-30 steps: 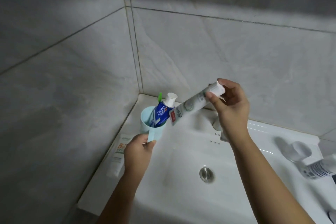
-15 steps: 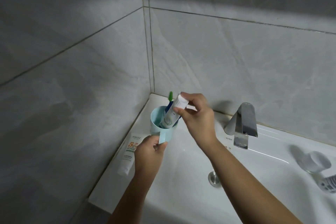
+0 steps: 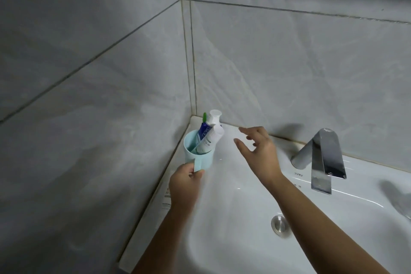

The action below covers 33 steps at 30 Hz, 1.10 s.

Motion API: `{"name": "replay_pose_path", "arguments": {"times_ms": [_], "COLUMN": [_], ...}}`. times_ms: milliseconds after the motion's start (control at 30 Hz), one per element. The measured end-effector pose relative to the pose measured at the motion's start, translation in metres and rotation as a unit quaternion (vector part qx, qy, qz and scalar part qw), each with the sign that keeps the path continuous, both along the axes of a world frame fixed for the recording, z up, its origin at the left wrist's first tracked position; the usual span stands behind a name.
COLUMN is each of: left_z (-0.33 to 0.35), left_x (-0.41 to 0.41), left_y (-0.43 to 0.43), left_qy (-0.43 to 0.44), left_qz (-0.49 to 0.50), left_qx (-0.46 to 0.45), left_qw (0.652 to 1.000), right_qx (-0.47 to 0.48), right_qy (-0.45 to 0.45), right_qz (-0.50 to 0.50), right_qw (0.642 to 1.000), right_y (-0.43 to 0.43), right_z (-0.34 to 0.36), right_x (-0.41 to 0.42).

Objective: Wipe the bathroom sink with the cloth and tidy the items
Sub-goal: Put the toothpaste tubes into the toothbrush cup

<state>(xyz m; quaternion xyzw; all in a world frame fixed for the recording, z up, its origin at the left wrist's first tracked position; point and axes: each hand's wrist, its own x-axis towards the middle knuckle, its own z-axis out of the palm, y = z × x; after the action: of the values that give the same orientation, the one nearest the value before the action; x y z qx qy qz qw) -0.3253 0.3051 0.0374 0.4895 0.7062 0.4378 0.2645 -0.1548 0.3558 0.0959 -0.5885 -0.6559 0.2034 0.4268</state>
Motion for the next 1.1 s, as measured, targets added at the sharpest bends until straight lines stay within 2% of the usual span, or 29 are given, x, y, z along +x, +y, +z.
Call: {"name": "replay_pose_path", "arguments": {"times_ms": [167,433,667,833,967,1100], "left_z": [-0.013,-0.039,-0.045,-0.049,-0.051,-0.050], "left_x": [-0.005,-0.010,-0.011,-0.018,-0.027,-0.034], "left_y": [0.049,0.098,0.101,0.086,0.039,-0.028], "left_qy": [-0.036,-0.044,-0.051,-0.094,-0.048,0.058], "left_qz": [0.007,0.019,0.012,-0.002,-0.003,-0.051], "left_qx": [-0.040,-0.043,-0.026,-0.036,-0.027,-0.007], "left_qw": [0.999,0.998,0.998,0.995,0.998,0.997], "right_qx": [-0.044,-0.077,-0.115,-0.117,-0.108,-0.060], "right_qy": [-0.053,-0.096,-0.101,-0.112,-0.136,-0.175], "right_qz": [-0.042,-0.056,-0.038,-0.023,-0.006,0.029], "right_qw": [0.997,0.991,0.988,0.987,0.985,0.982], "right_y": [0.021,0.029,0.023,0.012,-0.007,-0.038], "right_z": [-0.026,-0.060,-0.073,-0.070,-0.066,-0.065], "right_x": [0.018,0.022,0.022,0.022,0.025,0.031]}}
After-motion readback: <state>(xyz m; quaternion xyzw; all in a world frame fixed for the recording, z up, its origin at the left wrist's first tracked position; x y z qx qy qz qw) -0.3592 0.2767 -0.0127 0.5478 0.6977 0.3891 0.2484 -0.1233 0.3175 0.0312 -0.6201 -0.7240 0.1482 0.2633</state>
